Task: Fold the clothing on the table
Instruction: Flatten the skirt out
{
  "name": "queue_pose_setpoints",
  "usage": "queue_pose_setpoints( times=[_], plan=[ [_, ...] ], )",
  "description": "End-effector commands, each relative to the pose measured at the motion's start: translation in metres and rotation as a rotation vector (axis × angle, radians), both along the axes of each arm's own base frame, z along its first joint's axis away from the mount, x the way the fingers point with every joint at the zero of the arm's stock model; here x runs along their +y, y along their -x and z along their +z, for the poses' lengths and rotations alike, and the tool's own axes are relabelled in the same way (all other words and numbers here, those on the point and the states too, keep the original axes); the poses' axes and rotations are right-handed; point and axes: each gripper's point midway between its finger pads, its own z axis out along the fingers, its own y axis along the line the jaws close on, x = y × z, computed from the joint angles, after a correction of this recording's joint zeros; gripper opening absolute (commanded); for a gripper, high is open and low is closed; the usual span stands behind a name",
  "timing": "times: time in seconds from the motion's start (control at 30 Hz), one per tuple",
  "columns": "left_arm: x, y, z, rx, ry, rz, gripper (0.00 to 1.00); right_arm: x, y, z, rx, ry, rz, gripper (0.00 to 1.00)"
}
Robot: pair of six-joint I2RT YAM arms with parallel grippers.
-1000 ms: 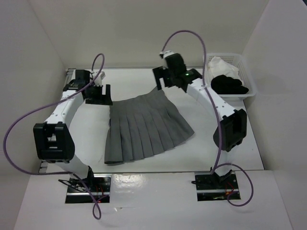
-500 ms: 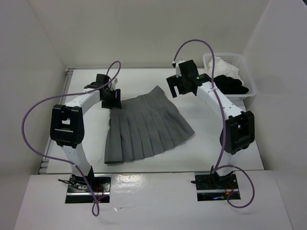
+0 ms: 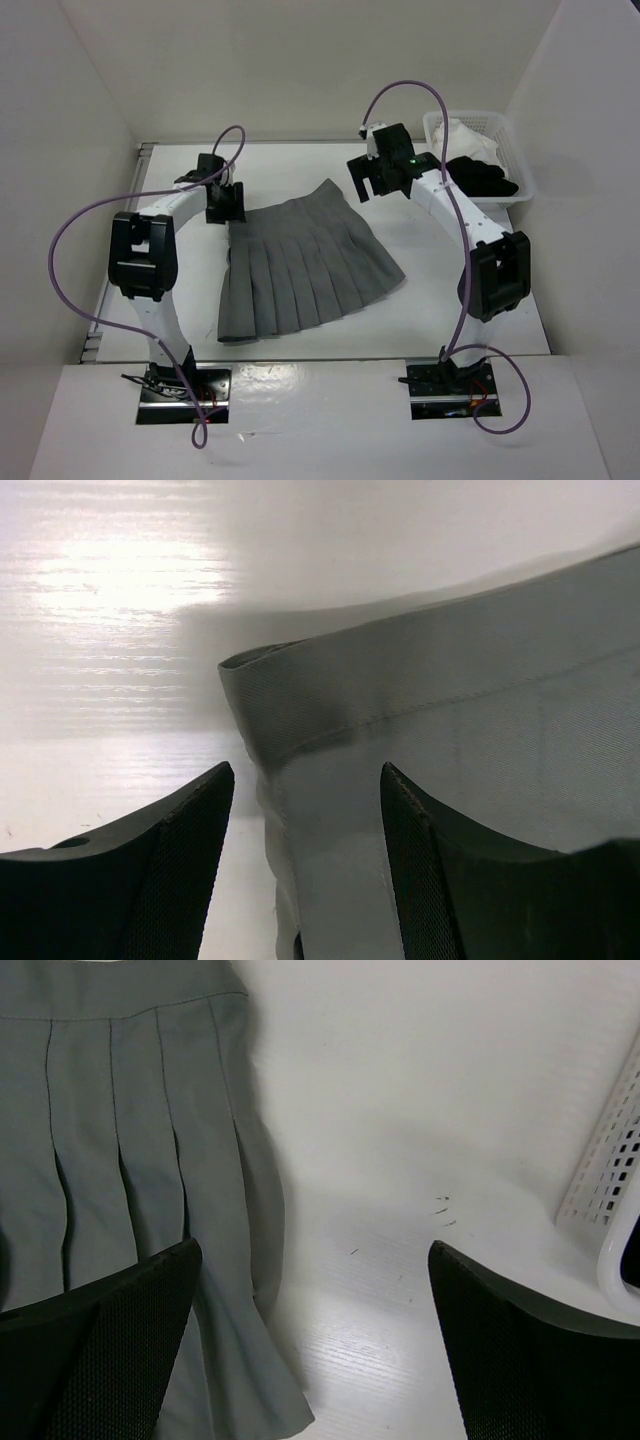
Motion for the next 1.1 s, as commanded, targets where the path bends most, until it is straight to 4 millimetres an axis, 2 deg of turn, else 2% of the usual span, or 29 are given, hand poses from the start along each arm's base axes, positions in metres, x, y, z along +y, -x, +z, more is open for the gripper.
queue_pose_setpoints(
  times=[0.0,0.17,0.23,0.3,0.33,0.37,0.6,0.83,1.07],
  plan=[
    [0.009,-0.011,-0.004,-0.008,-0.005,0.043,0.68,0.005,-0.013,0.017,-0.052,-0.015,0.009,0.98],
    [0.017,-0.016,-0.012,0.005,-0.006,0.061,0.68,0.007,-0.017,0.007,-0.033,-0.008,0.009,0.98],
    [0.017,-0.021,-0.008,-0.013,-0.005,0.061,0.68,0.007,-0.019,0.011,-0.042,-0.011,0.009,0.98],
    [0.014,-0.019,-0.017,0.009,0.004,0.055,0.68,0.007,-0.019,0.009,-0.033,-0.008,0.009,0.98],
    [0.017,-0.022,-0.014,0.000,0.012,0.049,0.68,0.008,-0.022,0.009,-0.033,-0.008,0.009,0.98],
    [0.015,-0.021,-0.019,0.012,0.019,0.044,0.68,0.008,-0.022,0.009,-0.033,-0.008,0.009,0.98],
    [0.005,-0.019,-0.023,0.025,0.067,0.004,0.65,0.007,-0.023,0.005,-0.027,0.001,0.002,0.98],
    [-0.004,-0.016,-0.025,0.037,0.109,-0.033,0.59,0.008,-0.025,0.004,-0.027,0.001,0.002,0.98],
    [-0.003,-0.015,-0.033,0.052,0.118,-0.048,0.45,0.008,-0.026,0.000,-0.019,0.005,0.002,0.98]
  ],
)
